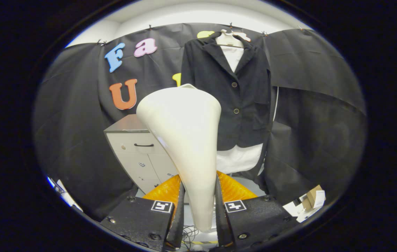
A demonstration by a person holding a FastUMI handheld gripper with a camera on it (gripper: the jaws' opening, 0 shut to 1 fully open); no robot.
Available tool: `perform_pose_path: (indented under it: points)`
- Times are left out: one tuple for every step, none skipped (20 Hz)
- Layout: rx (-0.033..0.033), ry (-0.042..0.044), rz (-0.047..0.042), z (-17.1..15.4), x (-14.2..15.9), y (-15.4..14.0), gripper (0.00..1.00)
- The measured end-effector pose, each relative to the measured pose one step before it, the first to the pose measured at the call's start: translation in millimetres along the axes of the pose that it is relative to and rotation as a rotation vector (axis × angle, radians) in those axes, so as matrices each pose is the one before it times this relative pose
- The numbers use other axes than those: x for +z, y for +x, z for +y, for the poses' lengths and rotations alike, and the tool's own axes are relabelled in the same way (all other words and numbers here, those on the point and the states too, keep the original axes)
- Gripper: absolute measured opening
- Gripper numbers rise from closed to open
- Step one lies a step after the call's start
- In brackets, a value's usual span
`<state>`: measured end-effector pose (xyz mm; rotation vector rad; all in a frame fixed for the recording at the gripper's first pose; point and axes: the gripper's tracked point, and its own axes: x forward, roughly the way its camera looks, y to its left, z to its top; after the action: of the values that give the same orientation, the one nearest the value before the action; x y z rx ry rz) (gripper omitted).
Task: Iron the clothes twice with a garment steamer, once on the left side and once on the right side.
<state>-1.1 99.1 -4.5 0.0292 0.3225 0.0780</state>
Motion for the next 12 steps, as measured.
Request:
perform_pose_path:
  points:
    - [0.00736,-0.00290,0.00161,2.73,-2.92,-2.65,0.41]
    - [0.00424,-0.00148,0.00159,1.07,-1.75,-2.66,0.41]
    - [0.00278,0.00164,0.00089,0.12,-1.92,-1.53,0.41]
    - [0.00293,0.00148,0.00456,0.85,-1.35,-0.41,0.41]
    - [-0.00068,-0.00441,0.00001,0.04,-2.37,-1.64,0.41]
    - [-0.00420,-0.00510,-0.00520,-2.02,-0.04,-1.24,0.41]
    - [-0.00153,-0.00395,-0.00171,-1.53,-1.13,-1.55,0.41]
    - [-0.00159,-0.00079,-0.00122,-1.41,-1.03,-0.76,0.41]
    - [-0.00219,-0.00124,0.00058,-1.30,-1.71,-0.32,0.41]
    - [-0.00051,-0.00105,0.00078,-0.97,0.26,-0.14,0.41]
    - [-0.00029,-0.00017,0.00246,-0.85,-1.96,-0.80,0.41]
    - [0.00414,-0.00065,0.00325,0.00,-0.25,0.14,0.41]
